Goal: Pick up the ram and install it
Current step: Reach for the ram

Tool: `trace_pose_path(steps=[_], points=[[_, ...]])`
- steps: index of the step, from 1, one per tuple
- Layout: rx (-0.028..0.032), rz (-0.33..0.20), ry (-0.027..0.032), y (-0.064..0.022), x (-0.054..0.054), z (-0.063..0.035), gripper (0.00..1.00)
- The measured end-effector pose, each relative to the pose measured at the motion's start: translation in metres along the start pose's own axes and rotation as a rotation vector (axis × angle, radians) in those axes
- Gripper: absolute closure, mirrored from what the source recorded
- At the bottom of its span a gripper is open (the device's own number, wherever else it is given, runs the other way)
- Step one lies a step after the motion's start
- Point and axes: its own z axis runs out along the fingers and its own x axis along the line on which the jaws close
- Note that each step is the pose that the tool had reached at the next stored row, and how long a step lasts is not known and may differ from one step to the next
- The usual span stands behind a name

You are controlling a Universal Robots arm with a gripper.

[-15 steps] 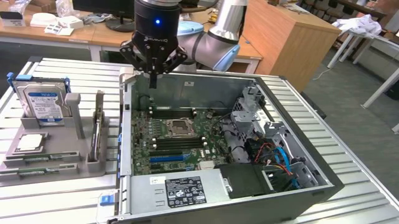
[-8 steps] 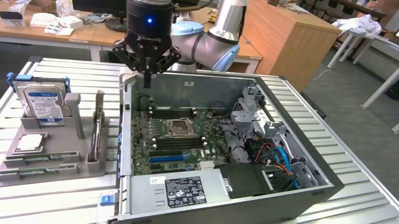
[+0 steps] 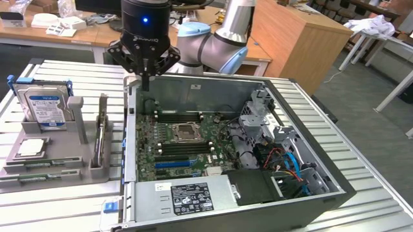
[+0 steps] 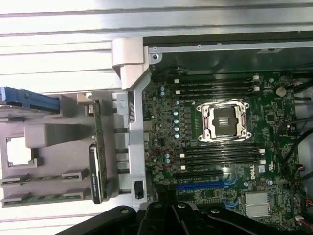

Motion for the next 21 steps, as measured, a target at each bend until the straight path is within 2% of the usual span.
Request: trace_pose_path(steps=[21], points=[[0.0002, 0.000, 0.0027, -0.0024, 0.038, -0.0003, 0.89]])
